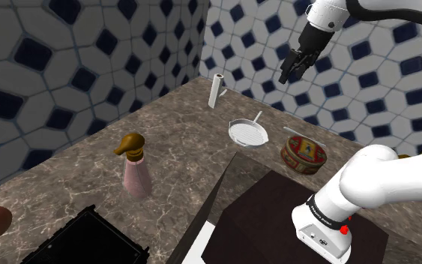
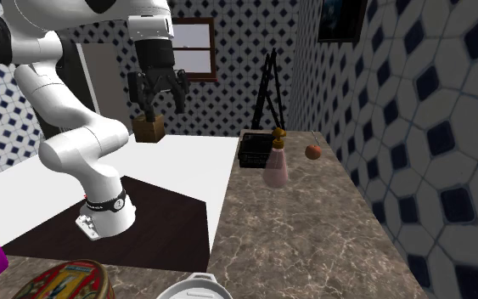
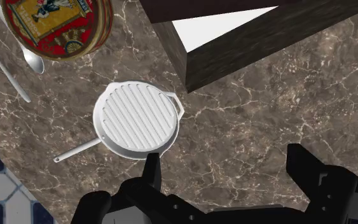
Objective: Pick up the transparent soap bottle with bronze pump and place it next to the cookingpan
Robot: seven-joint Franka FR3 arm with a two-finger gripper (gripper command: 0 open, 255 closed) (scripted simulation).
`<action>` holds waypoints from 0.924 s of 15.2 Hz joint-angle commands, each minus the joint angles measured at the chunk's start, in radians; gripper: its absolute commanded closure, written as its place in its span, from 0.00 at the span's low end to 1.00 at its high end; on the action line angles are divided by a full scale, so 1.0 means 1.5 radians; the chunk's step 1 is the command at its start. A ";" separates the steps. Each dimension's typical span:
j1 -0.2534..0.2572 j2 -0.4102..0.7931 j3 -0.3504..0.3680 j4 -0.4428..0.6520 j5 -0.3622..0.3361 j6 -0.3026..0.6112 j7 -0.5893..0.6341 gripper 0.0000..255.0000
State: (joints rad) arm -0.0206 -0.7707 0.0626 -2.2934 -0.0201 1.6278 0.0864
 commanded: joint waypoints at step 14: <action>0.040 0.190 0.149 0.066 0.099 0.087 0.185 0.00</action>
State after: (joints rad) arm 0.0357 -0.5118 0.2680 -2.2037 0.1196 1.7439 0.3410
